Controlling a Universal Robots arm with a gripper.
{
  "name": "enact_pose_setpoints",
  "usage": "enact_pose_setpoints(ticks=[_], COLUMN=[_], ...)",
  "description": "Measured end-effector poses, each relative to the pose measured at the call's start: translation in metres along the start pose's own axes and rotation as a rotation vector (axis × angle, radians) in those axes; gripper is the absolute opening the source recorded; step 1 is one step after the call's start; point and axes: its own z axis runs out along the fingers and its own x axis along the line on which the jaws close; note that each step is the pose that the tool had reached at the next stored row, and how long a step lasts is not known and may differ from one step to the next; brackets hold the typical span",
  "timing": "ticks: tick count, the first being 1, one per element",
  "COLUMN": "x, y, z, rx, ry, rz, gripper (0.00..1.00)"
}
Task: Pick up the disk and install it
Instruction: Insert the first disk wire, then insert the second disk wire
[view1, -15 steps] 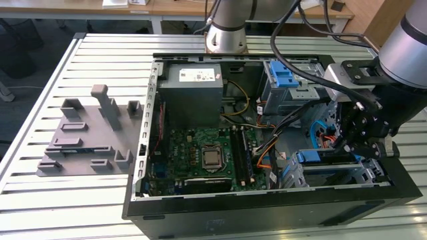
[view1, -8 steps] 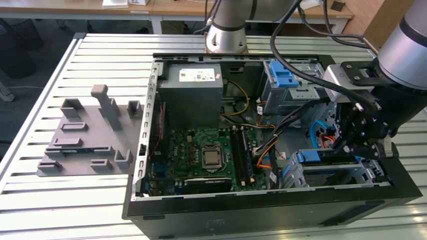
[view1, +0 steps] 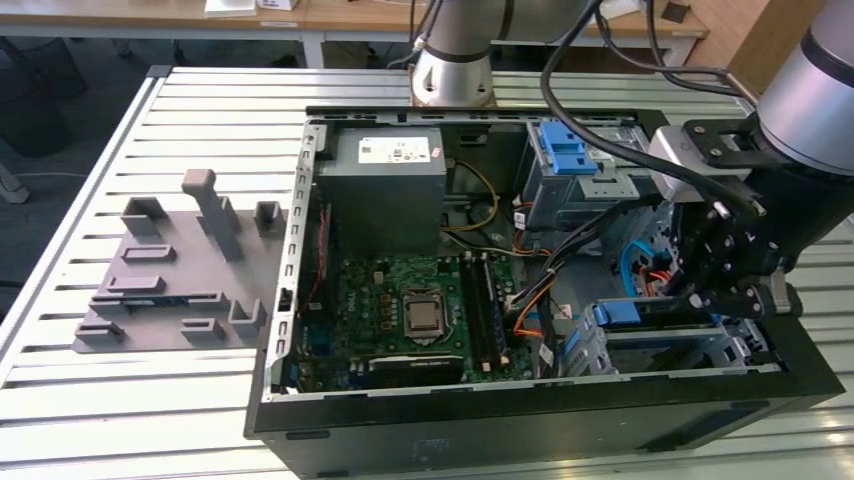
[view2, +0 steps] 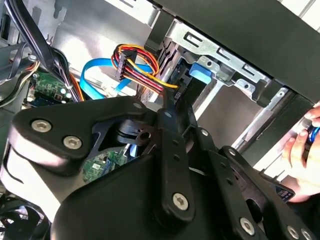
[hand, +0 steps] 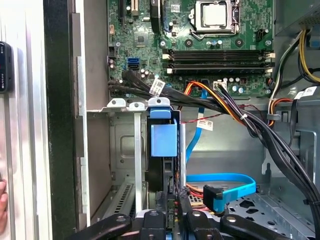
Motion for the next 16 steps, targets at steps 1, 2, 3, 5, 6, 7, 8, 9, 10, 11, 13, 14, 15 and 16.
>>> enact_pose_setpoints(ticks=[1,2,3,5,6,7,8,9,10,11,13,14,15,16], x=[-0.0001,-0.0002,-0.0003,-0.0004,-0.0004,-0.0004,-0.0004,-0.0005,-0.0005,-0.0005,-0.0004,-0.0004,-0.0004,-0.0004], y=[0.0,-0.0001,-0.0002,-0.0003,-0.0003,-0.0003,-0.0003,-0.0003,-0.0004,-0.0004,-0.0004,-0.0004,-0.0004,-0.0004], z=[-0.0004,-0.0009,-0.0016,-0.0024,-0.0027,-0.0029,-0.0032,-0.0033,-0.0034,-0.0034,-0.0035,-0.0038,-0.0038,-0.0039], rx=[-0.0002,-0.0007,-0.001,-0.0016,-0.0017,-0.0018,-0.0018,-0.0018,-0.0018,-0.0018,-0.0018,-0.0018,-0.0018,-0.0019], ry=[0.001,0.0022,0.0034,0.0053,0.0063,0.0068,0.0071,0.0071,0.0072,0.0072,0.0074,0.0074,0.0074,0.0074], rz=[0.0,0.0,0.0,0.0,0.0,0.0,0.0,0.0,0.0,0.0,0.0,0.0,0.0,0.0], gripper=[0.24,0.24,0.23,0.16,0.16,0.11,0.11,0.11,0.11,0.11,0.11,0.11,0.11,0.11])
